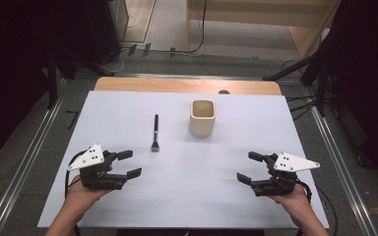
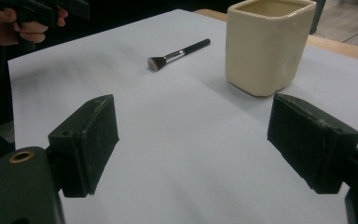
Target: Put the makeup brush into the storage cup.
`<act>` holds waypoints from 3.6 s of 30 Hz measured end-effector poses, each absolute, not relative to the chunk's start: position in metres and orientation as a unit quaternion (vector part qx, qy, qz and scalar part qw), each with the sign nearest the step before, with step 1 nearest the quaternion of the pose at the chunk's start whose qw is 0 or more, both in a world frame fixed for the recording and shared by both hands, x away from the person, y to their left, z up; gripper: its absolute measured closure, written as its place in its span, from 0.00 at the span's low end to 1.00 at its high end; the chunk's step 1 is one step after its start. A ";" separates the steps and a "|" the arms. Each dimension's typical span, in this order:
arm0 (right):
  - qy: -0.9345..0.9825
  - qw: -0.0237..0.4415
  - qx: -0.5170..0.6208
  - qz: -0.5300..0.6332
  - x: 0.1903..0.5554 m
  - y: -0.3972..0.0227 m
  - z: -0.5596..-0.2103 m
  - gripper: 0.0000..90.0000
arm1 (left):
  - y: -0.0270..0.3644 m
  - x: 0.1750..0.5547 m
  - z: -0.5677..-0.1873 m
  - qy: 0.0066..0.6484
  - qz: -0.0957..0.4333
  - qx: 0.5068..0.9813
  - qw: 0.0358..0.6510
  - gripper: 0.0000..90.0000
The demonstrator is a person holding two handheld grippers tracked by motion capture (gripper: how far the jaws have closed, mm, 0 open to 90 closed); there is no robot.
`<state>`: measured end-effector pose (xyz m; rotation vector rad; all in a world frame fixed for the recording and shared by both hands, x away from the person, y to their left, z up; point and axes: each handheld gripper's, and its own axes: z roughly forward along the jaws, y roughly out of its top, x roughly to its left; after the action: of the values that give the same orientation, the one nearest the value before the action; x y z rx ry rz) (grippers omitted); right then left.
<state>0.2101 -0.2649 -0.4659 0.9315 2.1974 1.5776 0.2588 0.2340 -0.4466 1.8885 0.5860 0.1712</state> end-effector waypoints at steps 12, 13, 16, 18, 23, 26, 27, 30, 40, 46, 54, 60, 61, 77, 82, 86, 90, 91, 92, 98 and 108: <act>0.762 0.137 0.329 0.540 0.211 -0.264 -0.466 0.19 | 0.232 0.258 -0.448 0.241 0.067 0.803 0.541 0.32; 0.762 0.135 0.330 0.541 0.211 -0.264 -0.467 0.19 | 0.232 0.258 -0.448 0.241 0.068 0.803 0.540 0.32; 0.762 0.136 0.330 0.540 0.210 -0.264 -0.467 0.19 | 0.232 0.258 -0.448 0.244 0.068 0.803 0.539 0.31; 0.762 0.136 0.330 0.541 0.210 -0.264 -0.467 0.19 | 0.232 0.258 -0.448 0.246 0.067 0.803 0.539 0.30; 0.763 0.137 0.329 0.540 0.210 -0.263 -0.467 0.19 | 0.231 0.258 -0.448 0.246 0.068 0.804 0.538 0.30; 0.764 0.136 0.327 0.540 0.210 -0.263 -0.467 0.19 | 0.230 0.258 -0.448 0.248 0.068 0.806 0.534 0.30; 0.764 0.136 0.327 0.539 0.210 -0.263 -0.467 0.19 | 0.230 0.258 -0.448 0.246 0.068 0.806 0.534 0.30; 0.765 0.135 0.328 0.537 0.210 -0.263 -0.467 0.19 | 0.230 0.258 -0.448 0.244 0.068 0.807 0.533 0.30; 0.768 0.135 0.324 0.536 0.209 -0.262 -0.467 0.20 | 0.230 0.257 -0.448 0.247 0.074 0.807 0.531 0.29; 0.770 0.136 0.322 0.534 0.210 -0.262 -0.467 0.20 | 0.228 0.258 -0.448 0.247 0.075 0.805 0.534 0.29; 0.770 0.134 0.321 0.534 0.210 -0.261 -0.468 0.20 | 0.219 0.267 -0.447 0.250 0.068 0.798 0.544 0.29; 0.771 0.134 0.324 0.532 0.211 -0.262 -0.468 0.20 | 0.218 0.272 -0.448 0.248 0.078 0.803 0.537 0.29; 0.771 0.133 0.323 0.532 0.211 -0.261 -0.468 0.20 | 0.218 0.274 -0.448 0.249 0.080 0.803 0.536 0.29; 0.778 0.132 0.321 0.524 0.210 -0.256 -0.470 0.20 | 0.216 0.291 -0.450 0.280 0.077 0.796 0.532 0.29; 0.777 0.132 0.322 0.525 0.209 -0.256 -0.470 0.20 | 0.214 0.295 -0.450 0.292 0.090 0.795 0.524 0.28; 0.779 0.136 0.323 0.519 0.209 -0.255 -0.470 0.20 | 0.213 0.298 -0.452 0.303 0.094 0.798 0.512 0.28; 0.777 0.139 0.324 0.522 0.208 -0.255 -0.469 0.20 | 0.211 0.301 -0.452 0.315 0.105 0.790 0.516 0.28; 0.777 0.139 0.324 0.521 0.208 -0.254 -0.469 0.20 | 0.210 0.302 -0.452 0.318 0.108 0.789 0.515 0.28; 0.778 0.139 0.324 0.520 0.208 -0.254 -0.469 0.20 | 0.209 0.303 -0.452 0.322 0.112 0.787 0.515 0.28; 0.778 0.140 0.322 0.521 0.207 -0.253 -0.469 0.20 | 0.200 0.309 -0.449 0.345 0.124 0.781 0.506 0.28; 0.776 0.138 0.323 0.525 0.206 -0.253 -0.468 0.20 | 0.187 0.320 -0.443 0.376 0.149 0.764 0.502 0.28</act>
<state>0.2064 -0.2533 -0.4683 0.9336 2.2434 1.5179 0.3195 0.1873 -0.4432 1.8466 0.9094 0.3592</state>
